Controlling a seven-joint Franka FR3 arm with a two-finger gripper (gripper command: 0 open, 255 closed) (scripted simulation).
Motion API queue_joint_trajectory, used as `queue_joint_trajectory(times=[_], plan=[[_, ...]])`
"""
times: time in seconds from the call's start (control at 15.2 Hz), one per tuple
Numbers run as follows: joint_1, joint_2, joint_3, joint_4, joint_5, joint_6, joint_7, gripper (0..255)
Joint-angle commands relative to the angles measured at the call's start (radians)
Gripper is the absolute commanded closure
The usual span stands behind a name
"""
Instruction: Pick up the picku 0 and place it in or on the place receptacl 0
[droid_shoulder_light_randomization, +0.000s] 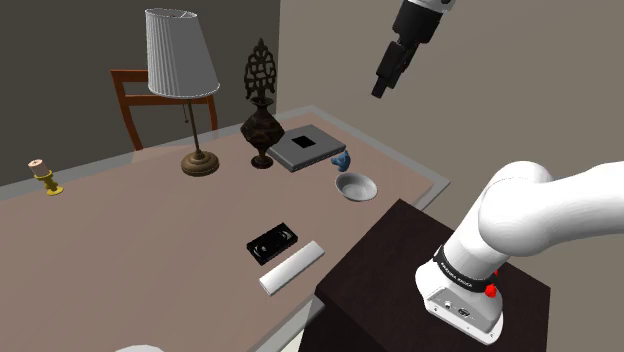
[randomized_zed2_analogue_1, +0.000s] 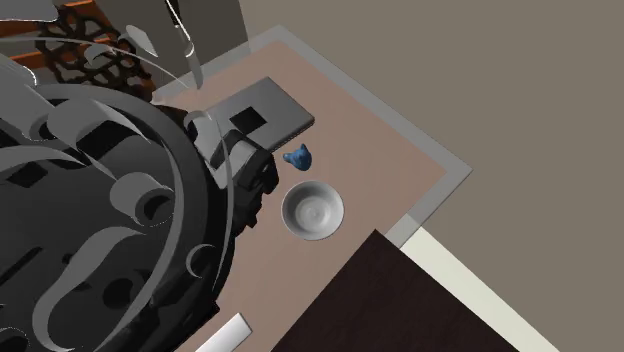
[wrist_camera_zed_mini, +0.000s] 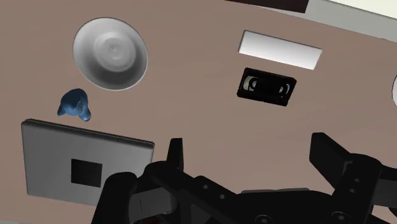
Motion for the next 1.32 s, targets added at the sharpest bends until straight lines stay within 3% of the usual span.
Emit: queue_joint_trajectory(times=[0.0, 0.66, 1.25], plan=[[0.000, 0.000, 0.000, 0.000, 0.000, 0.000, 0.000, 0], [-0.057, 0.199, -0.115, -0.108, -0.046, 0.284, -0.097, 0], [-0.089, 0.474, -0.222, -0.099, -0.040, 0.529, -0.198, 0]])
